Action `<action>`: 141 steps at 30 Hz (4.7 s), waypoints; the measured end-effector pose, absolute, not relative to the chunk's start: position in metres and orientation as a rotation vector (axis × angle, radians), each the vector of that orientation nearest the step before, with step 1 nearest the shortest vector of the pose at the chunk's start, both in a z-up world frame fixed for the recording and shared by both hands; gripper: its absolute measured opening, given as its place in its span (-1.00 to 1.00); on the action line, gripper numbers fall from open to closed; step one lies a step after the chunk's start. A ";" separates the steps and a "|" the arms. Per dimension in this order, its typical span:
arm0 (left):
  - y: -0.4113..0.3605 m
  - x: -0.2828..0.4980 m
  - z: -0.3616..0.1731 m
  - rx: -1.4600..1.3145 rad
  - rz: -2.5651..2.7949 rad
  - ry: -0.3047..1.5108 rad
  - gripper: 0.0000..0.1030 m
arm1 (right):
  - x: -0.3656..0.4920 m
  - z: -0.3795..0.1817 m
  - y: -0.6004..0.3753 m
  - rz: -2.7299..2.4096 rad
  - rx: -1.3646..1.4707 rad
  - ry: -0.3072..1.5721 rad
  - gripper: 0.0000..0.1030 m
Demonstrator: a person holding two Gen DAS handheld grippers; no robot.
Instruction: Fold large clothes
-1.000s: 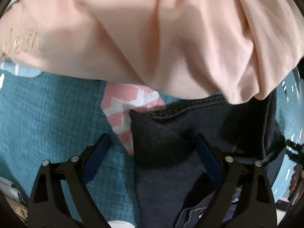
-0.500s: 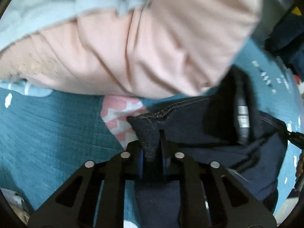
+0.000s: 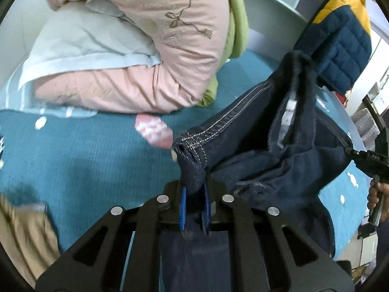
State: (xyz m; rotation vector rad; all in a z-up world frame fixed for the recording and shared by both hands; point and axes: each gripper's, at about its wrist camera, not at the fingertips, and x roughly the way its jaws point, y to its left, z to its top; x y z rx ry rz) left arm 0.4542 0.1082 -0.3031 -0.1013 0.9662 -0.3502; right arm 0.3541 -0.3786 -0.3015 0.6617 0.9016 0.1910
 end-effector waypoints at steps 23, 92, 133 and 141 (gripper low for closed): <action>0.162 0.193 -0.430 -0.085 -0.250 1.300 -0.68 | 0.110 -0.422 -0.353 0.009 0.597 1.258 -0.74; 0.188 0.183 -0.401 -0.303 -0.153 1.098 -0.81 | 0.171 -0.435 -0.165 0.156 0.544 1.278 -0.88; 0.127 0.174 -0.312 -0.281 -0.379 1.014 -0.91 | 0.156 -0.381 -0.030 0.442 0.433 1.016 -0.77; 0.101 0.153 -0.248 -0.317 -0.509 0.769 0.21 | 0.138 -0.334 -0.120 0.390 0.591 0.927 -0.78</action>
